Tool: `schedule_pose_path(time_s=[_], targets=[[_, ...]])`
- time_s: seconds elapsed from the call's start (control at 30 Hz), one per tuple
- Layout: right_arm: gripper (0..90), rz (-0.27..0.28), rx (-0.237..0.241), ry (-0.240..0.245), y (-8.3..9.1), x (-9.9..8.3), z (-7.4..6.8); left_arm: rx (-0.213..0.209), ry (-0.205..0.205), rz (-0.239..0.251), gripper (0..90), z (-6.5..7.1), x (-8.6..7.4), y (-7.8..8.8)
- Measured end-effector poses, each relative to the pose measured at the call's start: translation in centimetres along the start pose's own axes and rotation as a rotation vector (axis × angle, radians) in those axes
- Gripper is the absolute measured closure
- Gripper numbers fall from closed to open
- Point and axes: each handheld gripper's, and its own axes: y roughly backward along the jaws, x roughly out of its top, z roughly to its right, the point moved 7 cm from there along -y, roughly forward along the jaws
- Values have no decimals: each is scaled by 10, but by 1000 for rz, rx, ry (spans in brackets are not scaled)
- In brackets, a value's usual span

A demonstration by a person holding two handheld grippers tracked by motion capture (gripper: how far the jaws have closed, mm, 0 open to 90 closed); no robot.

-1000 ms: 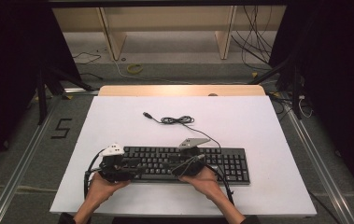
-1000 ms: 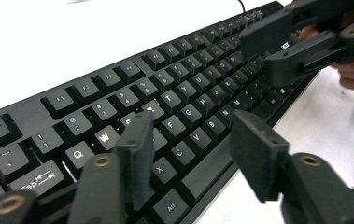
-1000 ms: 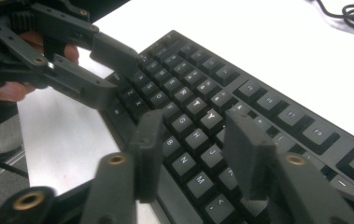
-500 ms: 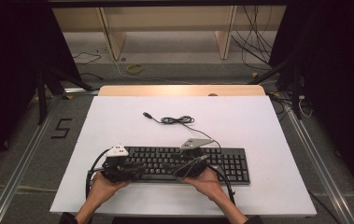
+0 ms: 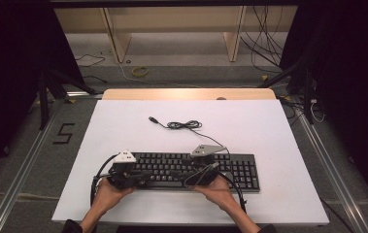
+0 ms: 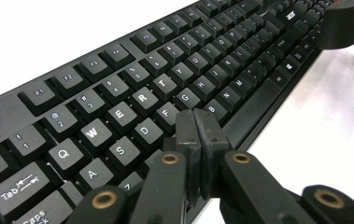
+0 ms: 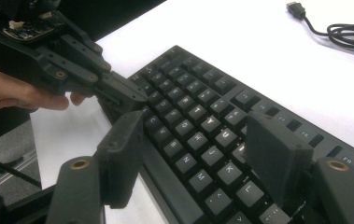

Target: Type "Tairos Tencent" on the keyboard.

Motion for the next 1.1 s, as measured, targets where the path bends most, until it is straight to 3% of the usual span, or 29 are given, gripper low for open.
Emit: schedule_pose_path(time_s=[1.1], targets=[[364, 5, 3, -1, 8, -3, 0, 3, 1, -57, 892, -1, -5, -19]])
